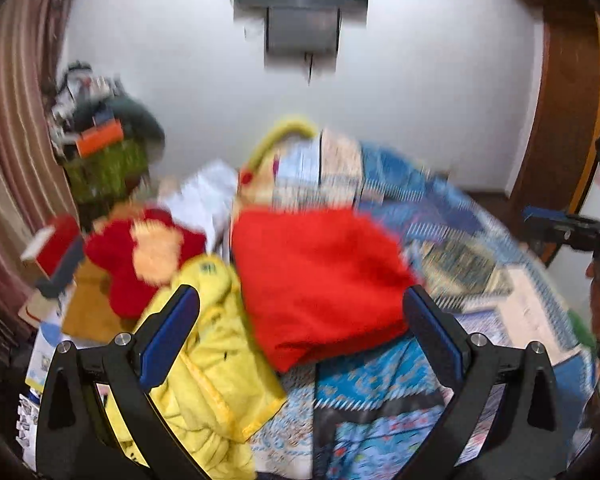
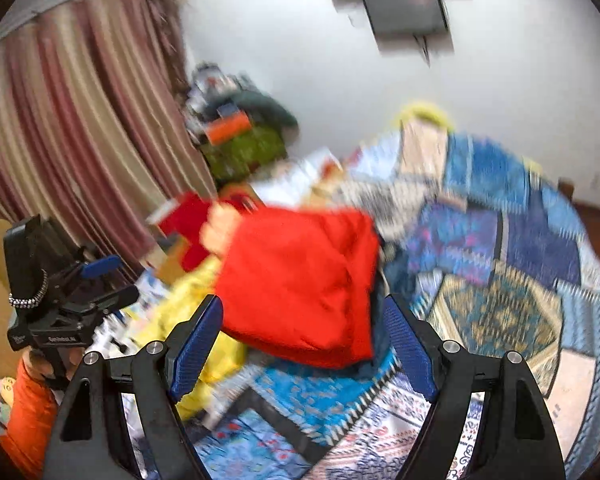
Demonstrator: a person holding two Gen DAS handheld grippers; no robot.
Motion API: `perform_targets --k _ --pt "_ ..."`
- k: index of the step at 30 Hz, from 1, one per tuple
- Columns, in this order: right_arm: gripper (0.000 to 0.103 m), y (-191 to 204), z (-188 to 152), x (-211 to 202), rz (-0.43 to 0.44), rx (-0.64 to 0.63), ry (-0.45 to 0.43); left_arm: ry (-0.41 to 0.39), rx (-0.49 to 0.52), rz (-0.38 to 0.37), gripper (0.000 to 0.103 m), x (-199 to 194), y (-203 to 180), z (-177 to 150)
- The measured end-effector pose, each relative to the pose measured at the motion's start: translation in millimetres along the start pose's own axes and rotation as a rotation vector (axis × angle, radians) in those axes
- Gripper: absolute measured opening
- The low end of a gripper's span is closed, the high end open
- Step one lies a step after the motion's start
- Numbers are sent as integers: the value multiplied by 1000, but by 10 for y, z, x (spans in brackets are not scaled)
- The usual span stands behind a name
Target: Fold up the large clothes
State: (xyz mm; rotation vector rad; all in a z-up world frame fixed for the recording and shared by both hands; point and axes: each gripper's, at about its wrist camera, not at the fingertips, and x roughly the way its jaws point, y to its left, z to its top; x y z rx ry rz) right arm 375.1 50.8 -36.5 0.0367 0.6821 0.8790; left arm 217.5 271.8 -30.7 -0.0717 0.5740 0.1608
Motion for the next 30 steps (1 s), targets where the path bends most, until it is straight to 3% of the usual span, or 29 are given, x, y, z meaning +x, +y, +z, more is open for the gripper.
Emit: perform_targets --k 6,10,14,19,26,28,30 --pt "80 565 54 -1048 38 -76 -256 -246 8 -21 102 -1050 -371 131" --pt "80 865 -100 -1527 31 -113 -365 -382 37 10 102 -1597 -634 49" --pt "80 1118 -351 -1887 -6 -154 -446 -468 31 54 102 -1962 -784 -125" --pt "80 1317 -679 -2131 -39 -161 -489 -489 9 71 102 -2121 -845 -362" --pt "81 1373 -931 -2268 -79 -136 -470 -460 -48 50 102 -2126 -823 -567" --pt "88 1373 -983 -2291 -113 -138 -474 -457 -49 48 102 -2138 -848 -586" --pt "103 1379 -1010 -2313 -147 -138 -486 -447 -43 29 102 -2144 -882 -600"
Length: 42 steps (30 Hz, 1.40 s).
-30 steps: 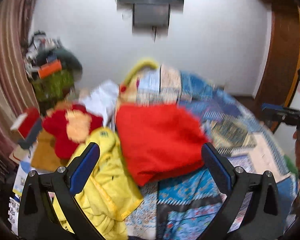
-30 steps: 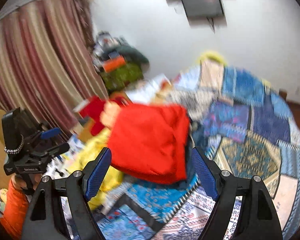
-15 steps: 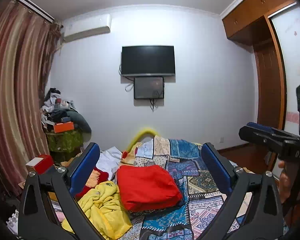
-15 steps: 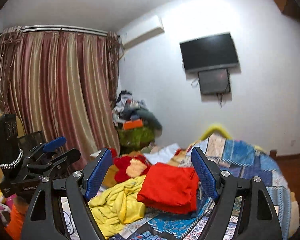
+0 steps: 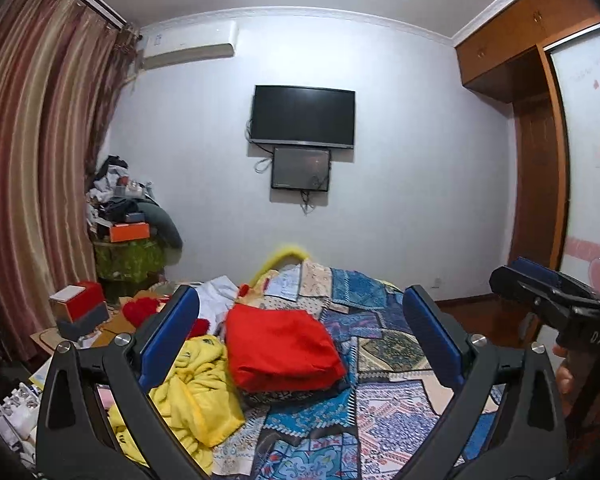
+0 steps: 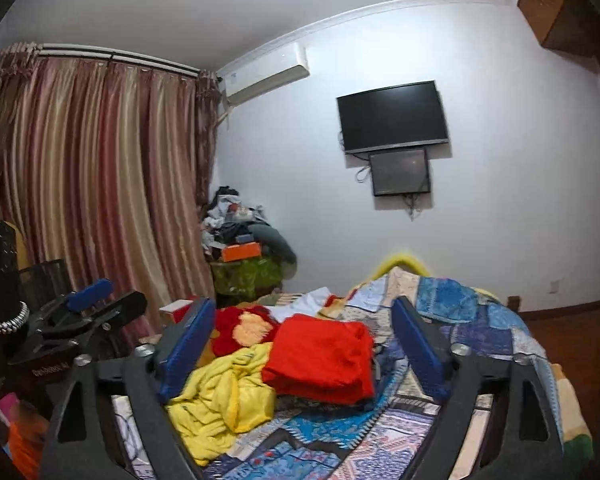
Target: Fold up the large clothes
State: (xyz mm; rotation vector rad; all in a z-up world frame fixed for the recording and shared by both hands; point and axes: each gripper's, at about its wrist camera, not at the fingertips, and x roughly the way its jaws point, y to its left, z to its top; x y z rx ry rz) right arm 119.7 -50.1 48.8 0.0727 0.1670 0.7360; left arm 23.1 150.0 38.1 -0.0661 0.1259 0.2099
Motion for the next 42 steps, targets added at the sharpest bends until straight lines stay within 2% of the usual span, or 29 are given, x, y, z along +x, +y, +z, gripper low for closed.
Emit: perform_targets --k 5,27,42 --pt "103 4 -1 -16 -39 -22 -10 0 25 17 103 -19 -63 -44" --pt "103 23 -33 18 -43 -49 23 23 9 40 103 22 -12 -134" --pt "103 -3 -40 33 -47 -55 27 28 5 30 103 32 21 -116"
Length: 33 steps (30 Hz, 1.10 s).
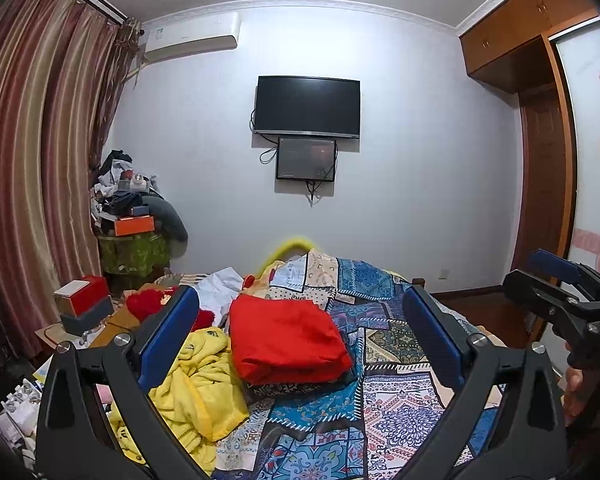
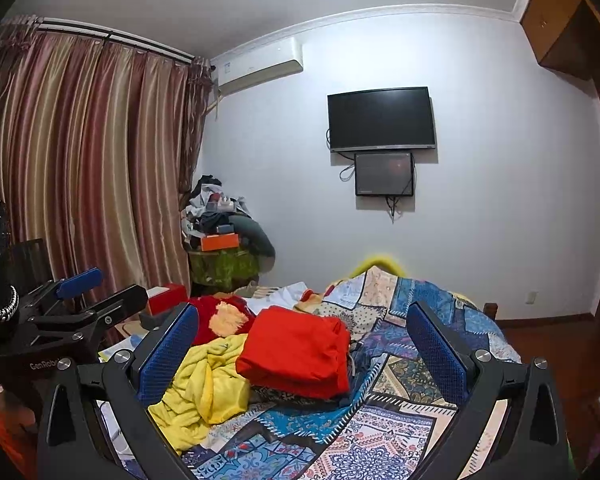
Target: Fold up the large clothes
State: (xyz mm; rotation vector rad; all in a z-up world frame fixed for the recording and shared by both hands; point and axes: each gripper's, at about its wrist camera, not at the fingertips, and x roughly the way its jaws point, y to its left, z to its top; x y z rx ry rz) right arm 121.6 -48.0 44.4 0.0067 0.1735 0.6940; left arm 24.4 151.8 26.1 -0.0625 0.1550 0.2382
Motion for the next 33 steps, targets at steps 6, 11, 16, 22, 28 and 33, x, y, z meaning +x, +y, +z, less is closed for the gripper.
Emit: perform_targets --k 6,11,16,22,28,33 --pt "103 -35 -15 -11 2 1 3 1 6 -7 103 7 2 9" --pt "103 -60 -25 -7 1 3 5 -1 23 -14 103 17 -13 4" --pt "103 -67 -21 -8 1 2 4 1 28 -23 103 36 -20 1" --pt "103 -94 -31 7 -5 8 -1 23 17 -48 103 80 13 0" --pt "103 -112 -16 5 -13 28 -14 29 10 -59 103 96 17 -25" --pt "103 -124 -28 19 -17 33 -12 34 6 -63 103 112 4 -33"
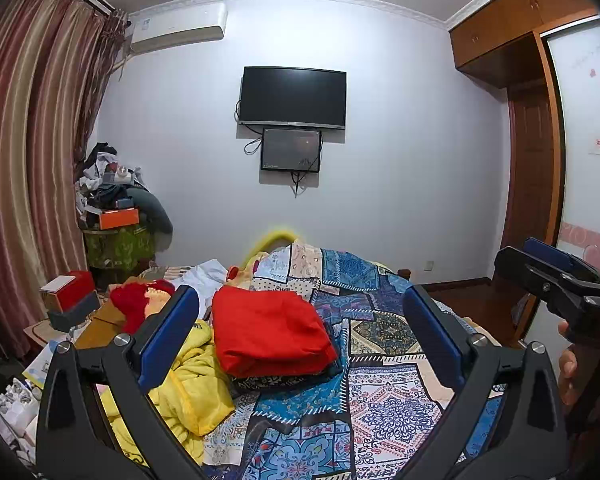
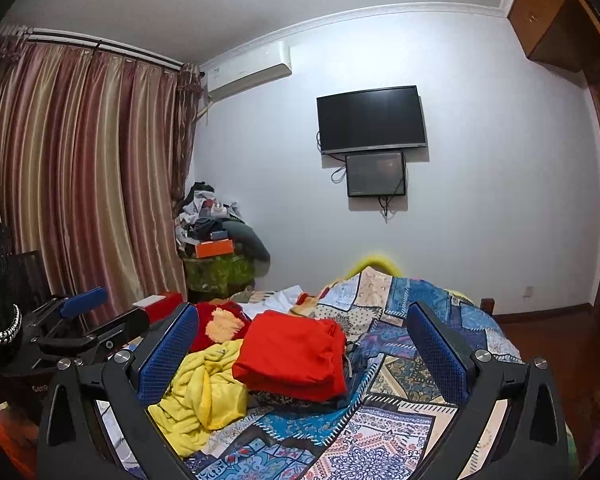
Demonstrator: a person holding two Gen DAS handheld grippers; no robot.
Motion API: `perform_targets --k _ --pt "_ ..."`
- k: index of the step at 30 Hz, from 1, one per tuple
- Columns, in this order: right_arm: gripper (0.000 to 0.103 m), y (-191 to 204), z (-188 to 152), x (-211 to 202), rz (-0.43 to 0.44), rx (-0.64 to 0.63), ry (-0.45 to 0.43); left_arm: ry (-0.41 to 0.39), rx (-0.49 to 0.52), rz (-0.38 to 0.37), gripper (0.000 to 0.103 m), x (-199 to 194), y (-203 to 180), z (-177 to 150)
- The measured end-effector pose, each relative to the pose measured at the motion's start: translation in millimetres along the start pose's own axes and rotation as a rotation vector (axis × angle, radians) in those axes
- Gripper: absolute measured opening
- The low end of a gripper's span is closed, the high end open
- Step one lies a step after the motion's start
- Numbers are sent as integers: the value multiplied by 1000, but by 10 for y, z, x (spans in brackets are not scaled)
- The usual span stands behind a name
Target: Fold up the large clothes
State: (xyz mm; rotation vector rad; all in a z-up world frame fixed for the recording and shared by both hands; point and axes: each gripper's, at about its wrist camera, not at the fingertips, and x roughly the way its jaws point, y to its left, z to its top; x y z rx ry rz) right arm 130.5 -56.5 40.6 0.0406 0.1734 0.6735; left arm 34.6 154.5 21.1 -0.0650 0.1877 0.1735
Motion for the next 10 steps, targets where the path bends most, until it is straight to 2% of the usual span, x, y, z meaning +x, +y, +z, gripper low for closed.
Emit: perform_targets --k 10 --pt "103 32 -26 36 -2 2 7 6 5 -13 103 31 -13 -31"
